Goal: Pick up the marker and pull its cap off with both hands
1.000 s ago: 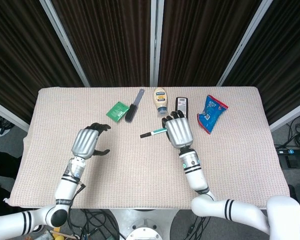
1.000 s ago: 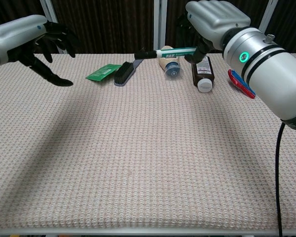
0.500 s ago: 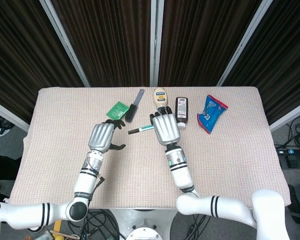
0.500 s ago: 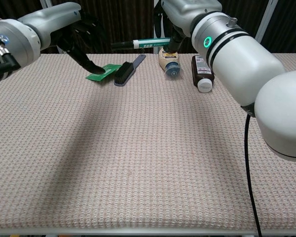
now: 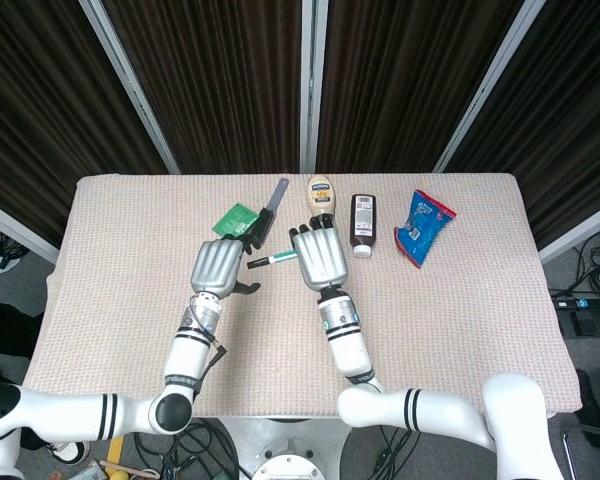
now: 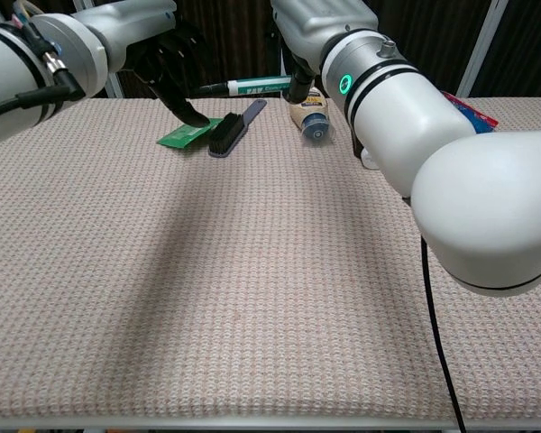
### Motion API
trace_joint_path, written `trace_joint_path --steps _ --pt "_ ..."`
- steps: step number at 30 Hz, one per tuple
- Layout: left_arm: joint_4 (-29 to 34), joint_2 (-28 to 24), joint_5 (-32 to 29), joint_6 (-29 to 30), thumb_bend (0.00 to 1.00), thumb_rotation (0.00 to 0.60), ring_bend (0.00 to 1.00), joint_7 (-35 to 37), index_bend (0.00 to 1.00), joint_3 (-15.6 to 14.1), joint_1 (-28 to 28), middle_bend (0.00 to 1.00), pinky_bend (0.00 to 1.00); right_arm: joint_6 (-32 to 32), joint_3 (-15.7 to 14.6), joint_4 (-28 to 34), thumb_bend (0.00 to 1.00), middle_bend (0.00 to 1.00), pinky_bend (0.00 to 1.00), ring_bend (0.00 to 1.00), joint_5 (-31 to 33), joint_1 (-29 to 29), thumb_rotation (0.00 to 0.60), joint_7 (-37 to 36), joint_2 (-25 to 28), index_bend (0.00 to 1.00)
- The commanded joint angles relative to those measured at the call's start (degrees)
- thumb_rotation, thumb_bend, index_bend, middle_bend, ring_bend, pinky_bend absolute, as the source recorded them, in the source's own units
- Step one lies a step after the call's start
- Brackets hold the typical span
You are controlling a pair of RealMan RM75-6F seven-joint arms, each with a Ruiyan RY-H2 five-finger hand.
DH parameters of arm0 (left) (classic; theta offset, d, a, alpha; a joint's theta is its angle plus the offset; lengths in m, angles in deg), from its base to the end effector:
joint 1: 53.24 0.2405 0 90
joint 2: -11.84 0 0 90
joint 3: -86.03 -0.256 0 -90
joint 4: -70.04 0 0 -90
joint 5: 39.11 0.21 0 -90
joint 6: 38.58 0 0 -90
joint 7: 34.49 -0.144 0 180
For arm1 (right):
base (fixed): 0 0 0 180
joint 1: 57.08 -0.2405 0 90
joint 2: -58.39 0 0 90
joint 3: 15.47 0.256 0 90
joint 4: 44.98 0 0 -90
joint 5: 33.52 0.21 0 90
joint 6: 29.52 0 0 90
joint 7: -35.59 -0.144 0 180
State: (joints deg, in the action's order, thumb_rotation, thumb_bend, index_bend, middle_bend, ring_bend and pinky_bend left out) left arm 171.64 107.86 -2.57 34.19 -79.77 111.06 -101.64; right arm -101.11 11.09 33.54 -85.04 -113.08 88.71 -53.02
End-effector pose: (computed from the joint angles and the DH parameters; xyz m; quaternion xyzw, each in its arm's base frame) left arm -0.0515 0.3417 -0.0010 -0.6377 -0.4585 -0.4015 0.4710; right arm -0.0044 -0.3643 -0.0518 0.6772 -0.2895 0.4164 0.5331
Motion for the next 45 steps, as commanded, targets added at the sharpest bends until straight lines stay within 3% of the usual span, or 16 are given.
trace_joint_path --steps 1,14,45 --pt "0.4 -0.6 -1.9 1.0 0.13 0.600 0.35 -1.8 0.38 -0.7 -0.8 0.42 0.51 -0.3 -0.1 -0.1 0.28 0.56 0.26 0.31 0.1 -0.1 0.600 -0.1 0.0 0.62" --pt "-1.1 0.9 -4.3 4.1 0.22 0.600 0.43 -3.3 0.42 -0.8 -3.8 0.46 0.58 -0.6 -1.1 -1.5 0.28 0.57 0.26 0.31 1.0 -0.6 0.600 -1.2 -0.6 0.62" --pt "-1.5 1.0 -7.9 4.6 0.21 0.600 0.49 -0.8 0.48 -0.3 -6.1 0.51 0.63 0.9 -1.2 -4.9 0.28 0.57 0.26 0.31 2.6 -3.0 0.600 -2.4 -3.1 0.62"
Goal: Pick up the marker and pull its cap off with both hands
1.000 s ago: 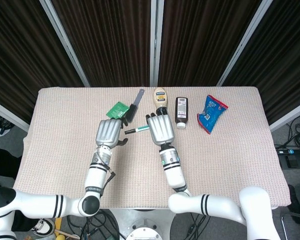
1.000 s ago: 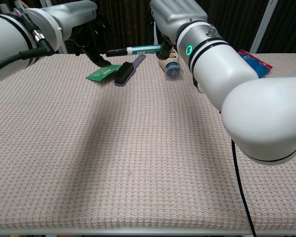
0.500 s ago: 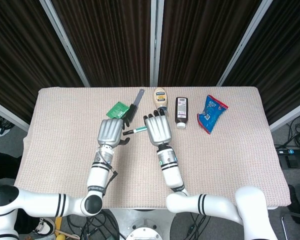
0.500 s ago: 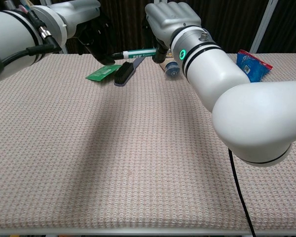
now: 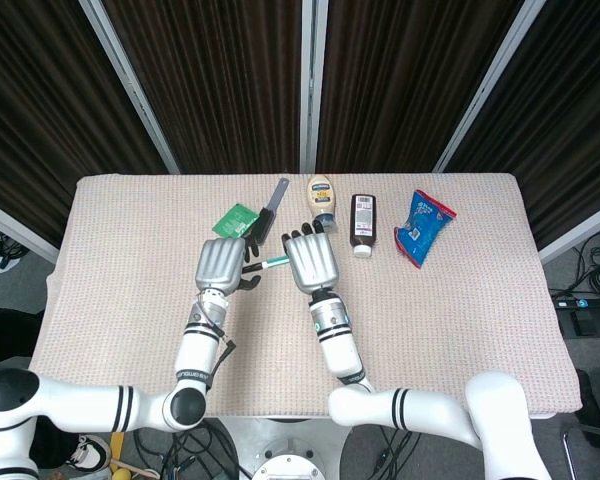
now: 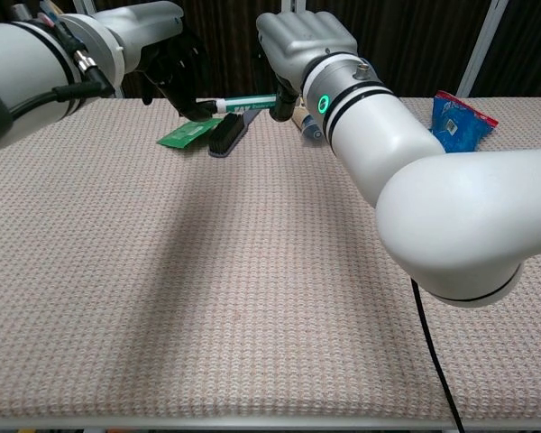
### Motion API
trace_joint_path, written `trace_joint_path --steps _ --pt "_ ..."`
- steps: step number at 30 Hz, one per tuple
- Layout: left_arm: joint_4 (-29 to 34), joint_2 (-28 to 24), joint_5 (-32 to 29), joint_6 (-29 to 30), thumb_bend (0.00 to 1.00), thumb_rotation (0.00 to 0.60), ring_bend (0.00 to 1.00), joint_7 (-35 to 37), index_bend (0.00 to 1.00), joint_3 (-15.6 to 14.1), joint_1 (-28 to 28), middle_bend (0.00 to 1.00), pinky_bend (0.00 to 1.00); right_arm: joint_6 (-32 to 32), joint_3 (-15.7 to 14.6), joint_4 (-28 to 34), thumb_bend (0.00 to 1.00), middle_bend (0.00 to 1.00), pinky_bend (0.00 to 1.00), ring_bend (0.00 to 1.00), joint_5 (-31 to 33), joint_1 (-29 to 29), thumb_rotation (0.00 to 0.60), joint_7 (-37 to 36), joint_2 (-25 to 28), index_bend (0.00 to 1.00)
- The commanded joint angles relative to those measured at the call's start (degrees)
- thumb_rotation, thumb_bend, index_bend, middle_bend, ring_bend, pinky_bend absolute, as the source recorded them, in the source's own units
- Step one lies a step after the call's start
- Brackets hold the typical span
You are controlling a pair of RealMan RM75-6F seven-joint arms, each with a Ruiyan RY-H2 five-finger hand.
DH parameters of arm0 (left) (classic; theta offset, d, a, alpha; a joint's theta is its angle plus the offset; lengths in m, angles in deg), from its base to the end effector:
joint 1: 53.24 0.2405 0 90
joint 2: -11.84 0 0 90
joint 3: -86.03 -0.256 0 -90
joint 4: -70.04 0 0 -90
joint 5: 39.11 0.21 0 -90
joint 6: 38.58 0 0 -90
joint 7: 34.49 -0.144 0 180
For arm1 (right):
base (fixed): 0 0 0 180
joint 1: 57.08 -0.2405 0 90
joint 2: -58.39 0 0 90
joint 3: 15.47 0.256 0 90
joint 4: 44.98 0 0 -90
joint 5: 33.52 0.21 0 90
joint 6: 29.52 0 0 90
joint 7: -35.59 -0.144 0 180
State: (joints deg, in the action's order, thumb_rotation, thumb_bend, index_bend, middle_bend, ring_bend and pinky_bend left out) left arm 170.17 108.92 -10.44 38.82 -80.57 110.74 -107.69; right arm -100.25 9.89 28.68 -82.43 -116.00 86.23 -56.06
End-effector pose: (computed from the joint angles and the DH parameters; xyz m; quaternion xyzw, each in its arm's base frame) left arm -0.0403 0.3483 -0.0066 -0.6282 -0.4718 -0.3796 0.4886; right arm -0.0004 -0.3642 -0.0736 0.6854 -0.3041 0.4076 0.5212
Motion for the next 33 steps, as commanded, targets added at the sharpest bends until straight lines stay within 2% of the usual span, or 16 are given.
trace_joint_path --steps 1,16,33 --pt "-0.1 0.0 -0.1 0.0 0.21 0.600 0.49 0.1 0.48 0.0 -0.2 0.52 0.64 0.0 -0.1 -0.1 0.28 0.57 0.26 0.31 0.1 -0.1 0.600 0.0 -0.1 0.62" --pt "-0.9 0.2 -1.4 -0.6 0.21 0.600 0.50 0.8 0.49 -0.8 -0.6 0.53 0.65 0.1 0.1 -0.1 0.28 0.57 0.26 0.31 0.5 -0.4 0.600 -0.4 -0.1 0.62" --pt "-1.5 0.6 -3.1 -0.7 0.28 0.600 0.54 0.9 0.53 -0.8 -1.1 0.56 0.68 0.5 0.0 -0.6 0.28 0.57 0.26 0.31 1.0 -0.6 0.600 -0.8 -0.3 0.62"
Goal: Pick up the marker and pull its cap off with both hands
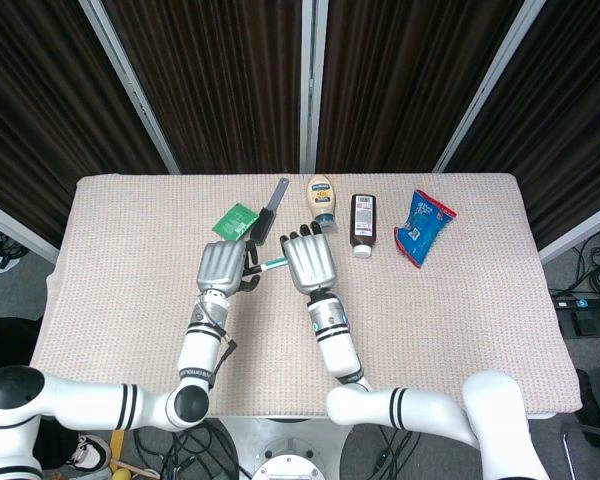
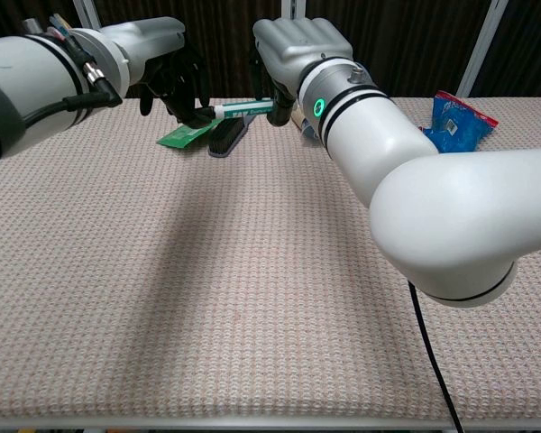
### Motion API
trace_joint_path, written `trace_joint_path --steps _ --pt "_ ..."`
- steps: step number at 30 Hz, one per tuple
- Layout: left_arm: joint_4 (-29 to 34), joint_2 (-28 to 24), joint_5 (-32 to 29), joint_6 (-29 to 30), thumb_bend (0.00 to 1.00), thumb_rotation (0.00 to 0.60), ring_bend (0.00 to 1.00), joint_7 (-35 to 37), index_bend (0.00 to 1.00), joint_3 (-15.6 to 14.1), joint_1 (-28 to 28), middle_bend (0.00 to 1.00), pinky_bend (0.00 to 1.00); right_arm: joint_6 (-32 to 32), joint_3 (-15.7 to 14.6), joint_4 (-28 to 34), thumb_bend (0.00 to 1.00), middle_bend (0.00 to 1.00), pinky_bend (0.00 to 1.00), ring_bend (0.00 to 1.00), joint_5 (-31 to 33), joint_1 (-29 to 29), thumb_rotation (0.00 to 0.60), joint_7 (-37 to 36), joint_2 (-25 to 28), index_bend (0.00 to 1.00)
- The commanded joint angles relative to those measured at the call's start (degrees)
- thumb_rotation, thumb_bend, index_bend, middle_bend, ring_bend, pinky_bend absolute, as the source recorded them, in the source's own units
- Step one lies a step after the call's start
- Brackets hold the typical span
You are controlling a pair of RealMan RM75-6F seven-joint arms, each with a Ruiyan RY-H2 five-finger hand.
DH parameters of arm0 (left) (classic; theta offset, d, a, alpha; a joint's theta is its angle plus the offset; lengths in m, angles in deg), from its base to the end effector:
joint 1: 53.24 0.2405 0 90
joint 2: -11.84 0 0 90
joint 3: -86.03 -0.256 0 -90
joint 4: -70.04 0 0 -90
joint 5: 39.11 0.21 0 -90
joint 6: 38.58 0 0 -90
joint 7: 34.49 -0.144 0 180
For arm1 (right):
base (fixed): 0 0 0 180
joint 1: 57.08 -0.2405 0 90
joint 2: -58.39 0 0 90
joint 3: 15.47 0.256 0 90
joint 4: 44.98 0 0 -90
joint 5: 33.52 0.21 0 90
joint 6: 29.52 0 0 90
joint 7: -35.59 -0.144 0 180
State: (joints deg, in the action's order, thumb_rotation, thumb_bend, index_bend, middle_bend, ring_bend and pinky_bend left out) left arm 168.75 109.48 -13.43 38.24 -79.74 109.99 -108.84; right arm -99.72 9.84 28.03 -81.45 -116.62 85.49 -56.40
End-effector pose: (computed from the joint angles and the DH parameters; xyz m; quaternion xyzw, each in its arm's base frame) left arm -0.0441 0.3490 -0.0155 -0.6288 -0.4871 -0.3629 0.4854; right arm 0.0005 -0.3648 -0.0773 0.6868 -0.3119 0.4062 0.5158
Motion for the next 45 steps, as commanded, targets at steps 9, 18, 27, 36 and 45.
trace_joint_path --steps 9,18,27,36,45 --pt "-0.3 0.0 -0.7 -0.9 0.28 0.600 0.56 1.0 0.54 0.0 0.1 0.57 0.70 0.0 0.0 0.5 0.28 0.57 0.26 0.33 0.2 0.2 0.600 -0.4 0.3 0.62" --pt "-0.4 0.0 0.0 -0.6 0.31 0.600 0.60 2.0 0.57 0.0 0.1 0.61 0.73 0.0 -0.1 0.5 0.28 0.57 0.26 0.33 0.4 0.2 0.600 -0.5 0.3 0.62" --pt "-0.9 -0.3 0.3 -1.4 0.34 0.600 0.64 2.9 0.60 -0.3 0.4 0.64 0.76 0.0 -0.2 0.6 0.28 0.57 0.26 0.33 0.5 0.4 0.600 -0.5 0.8 0.62" --pt "-0.6 -2.2 1.7 -4.2 0.34 0.600 0.64 5.8 0.60 -0.7 1.6 0.65 0.76 -0.5 -0.8 1.0 0.28 0.57 0.26 0.33 0.6 1.1 0.600 -0.3 1.5 0.62" --pt "0.3 -5.5 3.2 -6.8 0.34 0.600 0.64 9.5 0.60 -1.7 3.7 0.65 0.76 -1.2 -1.8 2.4 0.28 0.57 0.26 0.33 0.4 2.8 0.600 -0.9 3.0 0.62"
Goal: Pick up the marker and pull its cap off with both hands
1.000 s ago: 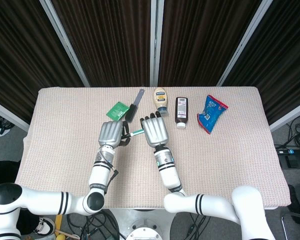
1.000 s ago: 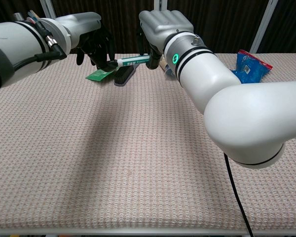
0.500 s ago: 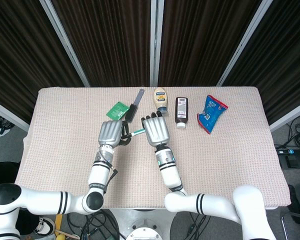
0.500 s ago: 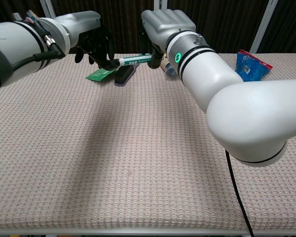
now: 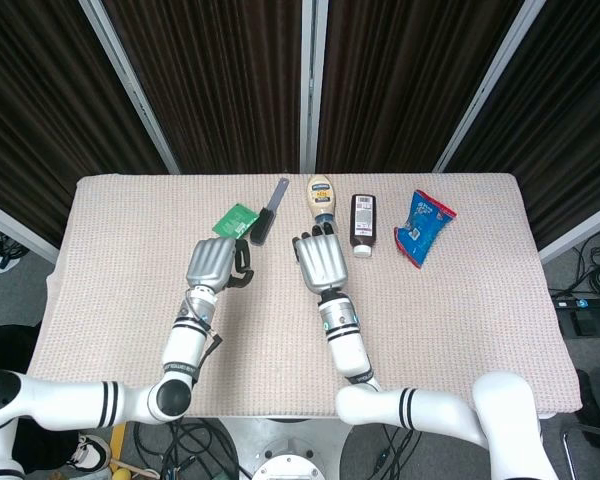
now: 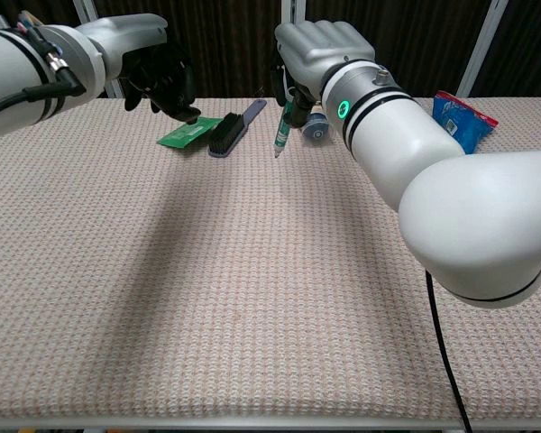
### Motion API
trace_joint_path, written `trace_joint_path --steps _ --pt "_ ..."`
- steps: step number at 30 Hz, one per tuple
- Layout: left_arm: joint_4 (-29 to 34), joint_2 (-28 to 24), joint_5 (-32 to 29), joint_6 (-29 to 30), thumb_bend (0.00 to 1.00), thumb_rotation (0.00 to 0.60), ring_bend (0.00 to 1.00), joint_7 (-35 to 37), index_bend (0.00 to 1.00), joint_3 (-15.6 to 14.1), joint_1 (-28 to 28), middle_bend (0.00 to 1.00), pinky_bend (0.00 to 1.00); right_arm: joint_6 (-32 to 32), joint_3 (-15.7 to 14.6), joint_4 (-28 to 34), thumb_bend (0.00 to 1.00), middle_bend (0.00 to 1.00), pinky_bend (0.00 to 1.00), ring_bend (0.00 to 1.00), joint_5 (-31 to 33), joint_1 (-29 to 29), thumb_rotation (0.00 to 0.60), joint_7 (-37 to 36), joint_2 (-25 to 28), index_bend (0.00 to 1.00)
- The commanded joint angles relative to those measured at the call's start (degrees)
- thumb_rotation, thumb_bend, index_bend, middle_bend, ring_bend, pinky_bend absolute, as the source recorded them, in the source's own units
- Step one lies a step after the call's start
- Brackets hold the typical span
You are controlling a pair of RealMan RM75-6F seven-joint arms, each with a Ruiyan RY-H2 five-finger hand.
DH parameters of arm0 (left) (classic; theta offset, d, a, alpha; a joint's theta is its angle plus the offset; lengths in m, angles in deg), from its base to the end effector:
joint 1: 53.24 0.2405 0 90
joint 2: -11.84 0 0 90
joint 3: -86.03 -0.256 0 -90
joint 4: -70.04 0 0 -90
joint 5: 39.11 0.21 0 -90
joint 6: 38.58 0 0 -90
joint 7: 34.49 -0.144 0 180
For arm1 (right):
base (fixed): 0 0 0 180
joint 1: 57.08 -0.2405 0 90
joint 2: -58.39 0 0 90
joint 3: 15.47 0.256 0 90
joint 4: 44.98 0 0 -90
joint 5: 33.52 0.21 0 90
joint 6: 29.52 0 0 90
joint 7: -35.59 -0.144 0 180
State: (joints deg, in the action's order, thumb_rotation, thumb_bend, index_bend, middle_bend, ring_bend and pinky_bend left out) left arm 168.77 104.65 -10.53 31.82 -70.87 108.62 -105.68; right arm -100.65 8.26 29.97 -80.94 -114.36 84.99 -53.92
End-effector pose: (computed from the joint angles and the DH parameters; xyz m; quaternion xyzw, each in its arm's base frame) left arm -0.0661 0.3566 -0.0031 -0.6165 -0.5129 -0.3866 0.4554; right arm -0.0190 -0.3662 -0.0680 0.6816 -0.3176 0.3958 0.5271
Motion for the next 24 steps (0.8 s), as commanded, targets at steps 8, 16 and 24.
trace_joint_path --steps 8,16,24 --pt "-1.4 -2.4 7.2 -0.1 0.34 0.600 0.64 8.1 0.60 -4.1 5.5 0.65 0.76 -2.4 -2.9 5.2 0.28 0.57 0.26 0.33 -3.1 4.9 0.600 -4.2 4.2 0.62" --pt "-7.7 -1.1 15.0 -0.5 0.34 0.600 0.64 18.2 0.60 -8.1 11.2 0.65 0.76 -3.3 -5.0 8.8 0.30 0.57 0.26 0.33 -9.7 9.0 0.600 -15.6 5.9 0.62" --pt "-13.2 0.9 21.8 -2.3 0.33 0.600 0.64 24.6 0.60 -9.8 13.5 0.65 0.76 -2.0 -6.2 4.7 0.31 0.58 0.26 0.33 -16.3 12.8 0.600 -35.7 4.0 0.63"
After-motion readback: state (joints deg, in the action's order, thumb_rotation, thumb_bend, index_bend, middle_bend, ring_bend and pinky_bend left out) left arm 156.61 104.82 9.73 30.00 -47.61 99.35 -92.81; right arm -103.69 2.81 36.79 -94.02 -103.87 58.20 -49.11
